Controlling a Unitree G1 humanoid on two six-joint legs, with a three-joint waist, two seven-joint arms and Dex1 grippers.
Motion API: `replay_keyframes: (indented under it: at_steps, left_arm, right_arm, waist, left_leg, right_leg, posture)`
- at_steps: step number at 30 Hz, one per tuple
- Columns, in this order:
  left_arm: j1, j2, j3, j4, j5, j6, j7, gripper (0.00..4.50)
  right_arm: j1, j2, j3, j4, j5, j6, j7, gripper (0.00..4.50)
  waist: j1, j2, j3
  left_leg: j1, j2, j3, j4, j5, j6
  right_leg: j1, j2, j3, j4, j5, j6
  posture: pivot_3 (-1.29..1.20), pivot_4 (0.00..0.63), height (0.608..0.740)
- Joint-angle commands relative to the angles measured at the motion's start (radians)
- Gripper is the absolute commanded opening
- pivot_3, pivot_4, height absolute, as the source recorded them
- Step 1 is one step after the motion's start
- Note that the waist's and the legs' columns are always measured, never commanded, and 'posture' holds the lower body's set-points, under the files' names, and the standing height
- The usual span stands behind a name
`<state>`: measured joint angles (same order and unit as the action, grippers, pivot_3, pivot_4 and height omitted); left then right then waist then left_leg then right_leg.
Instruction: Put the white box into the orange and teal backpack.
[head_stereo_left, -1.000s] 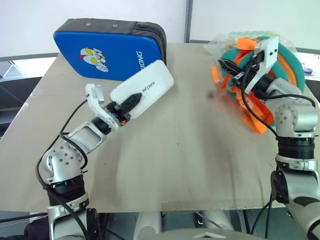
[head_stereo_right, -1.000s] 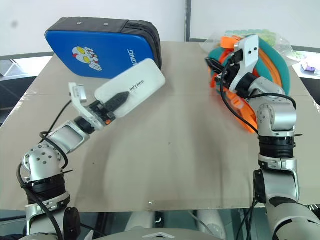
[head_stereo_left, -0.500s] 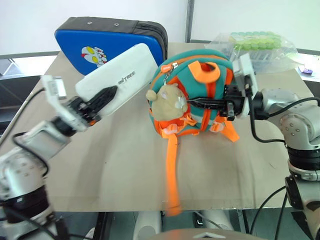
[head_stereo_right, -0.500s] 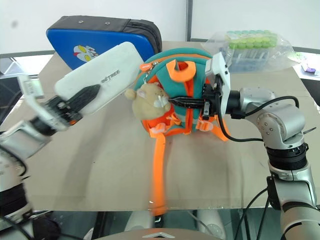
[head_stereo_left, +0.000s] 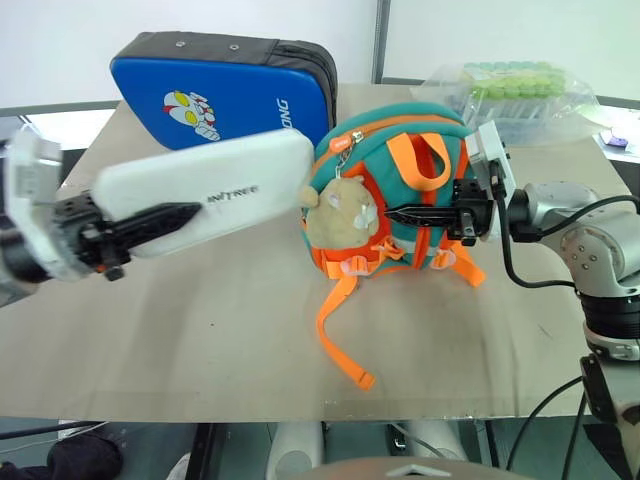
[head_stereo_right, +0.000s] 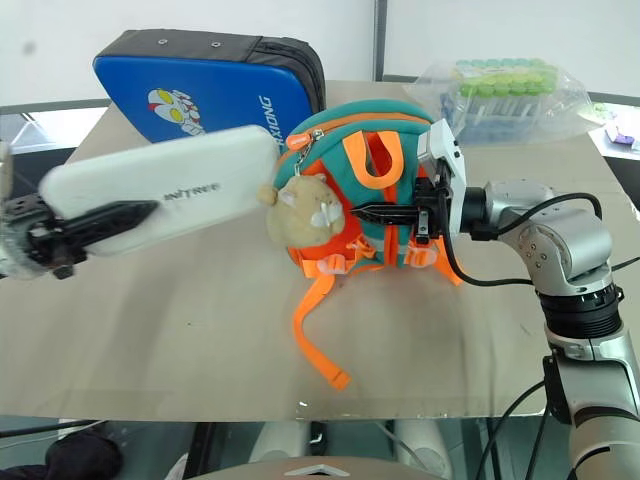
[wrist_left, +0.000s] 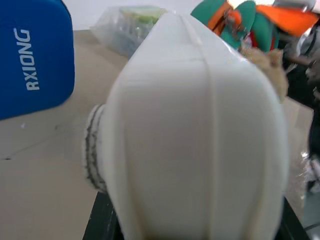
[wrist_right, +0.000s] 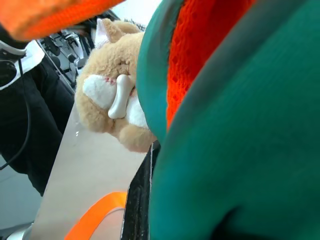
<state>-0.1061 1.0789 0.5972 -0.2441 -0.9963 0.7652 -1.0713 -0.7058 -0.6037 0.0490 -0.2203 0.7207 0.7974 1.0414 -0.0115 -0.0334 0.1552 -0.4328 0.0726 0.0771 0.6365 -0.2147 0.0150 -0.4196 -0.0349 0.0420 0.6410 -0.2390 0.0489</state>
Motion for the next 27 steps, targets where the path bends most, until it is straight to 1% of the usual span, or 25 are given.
replay_keyframes:
  at_steps: [1,3,5,6,8,12,14,15,18,20,23,25,26,27]
  left_arm:
    - [-0.079,-0.001,-0.105,-0.051,0.084,-0.135,-0.09,1.02]
    - [-0.171,-0.004,-0.179,-0.051,0.081,-0.149,-0.128,1.02]
    - [-0.253,-0.005,-0.274,-0.05,0.143,-0.188,-0.157,1.02]
    - [-0.297,-0.016,-0.316,-0.047,0.167,-0.186,-0.14,1.02]
    - [-0.368,-0.044,-0.372,-0.048,0.181,-0.176,-0.122,1.02]
    - [-0.467,-0.086,-0.433,-0.055,0.168,-0.136,-0.138,1.02]
    - [-0.53,-0.106,-0.518,-0.058,0.26,-0.135,-0.093,1.02]
    - [-0.567,-0.131,-0.551,-0.063,0.287,-0.119,-0.053,1.02]
    - [-0.702,-0.188,-0.712,-0.107,0.389,0.025,0.074,1.02]
    - [-0.782,-0.248,-0.789,-0.092,0.413,0.112,0.114,1.02]
    - [-0.892,-0.372,-0.951,-0.01,0.537,0.104,0.137,1.02]
    - [-0.922,-0.423,-1.008,0.066,0.619,0.076,0.162,1.02]
    - [-0.92,-0.433,-1.01,0.088,0.618,0.084,0.146,1.52]
    - [-0.913,-0.445,-0.986,0.123,0.622,0.081,0.156,2.03]
  right_arm:
    - [-0.031,-0.011,-0.037,-0.041,0.021,-0.005,-0.005,0.04]
    - [-0.042,-0.006,-0.03,-0.049,0.017,0.002,-0.022,0.04]
    - [-0.049,0.0,-0.024,-0.054,0.014,0.002,-0.033,0.04]
    - [-0.051,0.003,-0.021,-0.057,0.014,0.003,-0.037,0.04]
    - [-0.052,0.007,-0.017,-0.064,0.017,0.004,-0.041,0.04]
    - [-0.041,0.01,-0.01,-0.084,0.015,0.005,-0.042,0.04]
    - [-0.019,0.005,-0.012,-0.107,0.022,0.009,-0.039,0.04]
    - [-0.007,0.002,-0.013,-0.117,0.022,0.005,-0.037,0.04]
    - [0.022,0.002,-0.01,-0.136,0.014,-0.009,-0.04,0.04]
    - [0.038,-0.002,-0.002,-0.146,0.001,-0.026,-0.038,0.04]
    - [0.053,0.007,-0.004,-0.159,0.0,-0.033,-0.053,0.04]
    - [0.052,0.018,-0.007,-0.162,-0.001,-0.032,-0.075,0.04]
    - [0.05,0.024,-0.008,-0.163,-0.002,-0.028,-0.088,0.01]
    - [0.048,0.031,-0.011,-0.162,-0.004,-0.022,-0.112,0.0]
  waist:
    - [0.004,0.0,0.0]
    - [0.009,0.0,0.0]
    - [0.013,0.0,0.0]
    - [0.012,0.0,0.0]
    - [0.011,0.0,0.0]
    - [0.008,0.0,0.001]
    - [0.007,0.0,0.001]
    - [0.009,0.0,0.001]
    - [0.018,-0.001,0.001]
    - [0.022,-0.001,0.001]
    - [0.025,0.0,0.001]
    - [0.025,0.0,0.001]
    - [0.022,0.0,0.001]
    - [0.018,0.0,0.001]
  left_leg:
    - [0.0,0.0,0.0,0.0,0.0,0.0]
    - [-0.001,0.0,0.0,0.0,0.0,0.0]
    - [-0.001,0.0,0.0,0.001,0.0,0.0]
    - [-0.001,0.0,0.001,0.001,0.0,0.0]
    - [-0.001,0.0,0.001,0.001,0.0,0.0]
    - [-0.001,0.0,0.0,0.001,0.0,0.0]
    - [-0.002,0.001,-0.001,0.001,0.0,0.0]
    - [-0.002,0.001,-0.001,0.001,0.0,0.0]
    - [-0.002,0.0,-0.002,0.003,0.0,0.0]
    - [-0.002,0.0,-0.003,0.006,0.0,0.0]
    - [-0.002,0.0,-0.003,0.009,0.0,0.0]
    - [-0.002,0.0,-0.005,0.01,0.0,0.0]
    - [-0.002,0.0,-0.005,0.011,0.0,0.0]
    - [-0.001,0.0,-0.005,0.011,0.0,0.0]
  right_leg:
    - [0.0,0.0,0.0,0.0,0.0,0.0]
    - [0.0,0.0,0.0,0.0,0.001,0.001]
    - [0.0,0.0,0.0,0.0,0.001,0.002]
    - [0.0,0.0,0.0,0.0,0.001,0.002]
    - [0.0,0.0,0.001,0.0,0.002,0.003]
    - [0.0,0.003,0.001,0.0,0.002,0.004]
    - [0.0,0.003,0.002,0.0,0.002,0.004]
    - [0.0,0.004,0.002,0.0,0.002,0.004]
    - [0.001,0.004,0.001,0.001,0.002,0.005]
    - [0.002,0.004,0.001,0.001,0.002,0.005]
    - [0.003,0.004,0.002,0.002,0.002,0.005]
    - [0.004,0.005,0.001,0.002,0.002,0.005]
    - [0.005,0.006,0.002,0.002,0.002,0.005]
    - [0.005,0.006,0.002,0.003,0.002,0.005]
  posture:
    - [0.0,0.15,0.74]
    - [0.0,0.15,0.74]
    - [0.0,0.15,0.74]
    - [0.0,0.15,0.74]
    - [0.0,0.15,0.74]
    - [0.0,0.15,0.74]
    - [0.0,0.15,0.74]
    - [0.0,0.15,0.74]
    - [0.0,0.15,0.74]
    - [0.0,0.15,0.74]
    - [0.0,0.15,0.74]
    - [0.0,0.15,0.74]
    - [0.0,0.15,0.74]
    - [0.0,0.15,0.74]
